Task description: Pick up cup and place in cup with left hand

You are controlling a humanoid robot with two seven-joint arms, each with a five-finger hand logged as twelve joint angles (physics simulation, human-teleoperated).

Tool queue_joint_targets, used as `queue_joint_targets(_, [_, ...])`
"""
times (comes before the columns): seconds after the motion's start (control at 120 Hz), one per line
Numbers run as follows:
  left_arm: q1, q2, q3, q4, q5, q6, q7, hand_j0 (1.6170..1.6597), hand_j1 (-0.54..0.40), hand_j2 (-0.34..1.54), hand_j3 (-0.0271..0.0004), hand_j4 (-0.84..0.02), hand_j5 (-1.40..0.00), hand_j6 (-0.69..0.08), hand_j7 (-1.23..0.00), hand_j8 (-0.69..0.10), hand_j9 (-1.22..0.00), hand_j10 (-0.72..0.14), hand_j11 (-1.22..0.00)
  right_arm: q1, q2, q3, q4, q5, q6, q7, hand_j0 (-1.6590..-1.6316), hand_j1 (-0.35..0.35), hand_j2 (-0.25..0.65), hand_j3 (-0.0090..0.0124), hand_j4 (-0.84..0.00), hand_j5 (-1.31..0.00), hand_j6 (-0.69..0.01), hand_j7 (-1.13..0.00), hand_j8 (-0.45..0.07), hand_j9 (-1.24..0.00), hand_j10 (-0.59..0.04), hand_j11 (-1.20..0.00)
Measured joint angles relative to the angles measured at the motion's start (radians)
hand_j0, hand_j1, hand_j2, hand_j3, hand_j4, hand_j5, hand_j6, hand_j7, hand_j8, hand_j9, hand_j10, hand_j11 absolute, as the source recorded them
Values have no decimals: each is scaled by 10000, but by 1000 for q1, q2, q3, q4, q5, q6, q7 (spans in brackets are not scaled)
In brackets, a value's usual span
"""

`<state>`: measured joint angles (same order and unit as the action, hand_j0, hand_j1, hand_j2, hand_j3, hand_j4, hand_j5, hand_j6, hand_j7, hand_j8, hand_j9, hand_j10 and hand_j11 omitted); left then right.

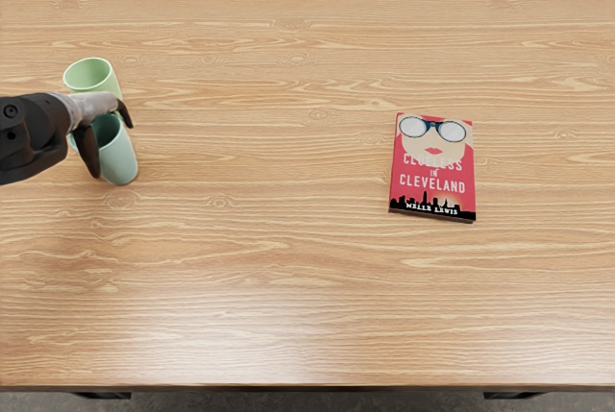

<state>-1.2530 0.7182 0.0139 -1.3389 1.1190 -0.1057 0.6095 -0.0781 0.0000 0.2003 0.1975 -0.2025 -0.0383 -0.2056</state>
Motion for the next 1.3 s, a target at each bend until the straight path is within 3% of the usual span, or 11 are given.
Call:
queue_joint_targets(0.283, [-20,-9,-2,9,-2,-7,0,16557,-406,767,0,-4140,-5490,-3710,-5471,-3564,-5485,-4128,-5478,0,0,-1,-12,0,0,0,-16581,-3104,-64,0,-323,-419,-324,-419,-323,-419,-322,-419])
queue_joint_targets(0.542, [-41,12,-6,-41,-2,-11,1,16554,-441,621,0,-4268,-5570,-3724,-5550,-3520,-5619,-4226,-5612,0,0,-1,-15,0,0,0,-16581,-3103,-64,0,-324,-420,-325,-420,-324,-420,-323,-420])
queue_joint_targets(0.842, [-124,76,-11,-86,-7,-92,2,16552,-480,662,0,-4281,-5626,-3618,-5600,-3482,-5672,-4241,-5663,0,0,-1,-15,0,0,0,-16581,-3105,-64,0,-323,-418,-324,-418,-323,-418,-322,-418])
queue_joint_targets(1.3, [-218,106,-37,-68,-28,-162,2,16555,-865,920,0,-4266,-5765,-3353,-5783,-3048,-5748,-4262,-5741,-4,0,-1,-15,0,-1,0,-16581,-3106,-64,0,-322,-417,-323,-416,-322,-417,-321,-417])
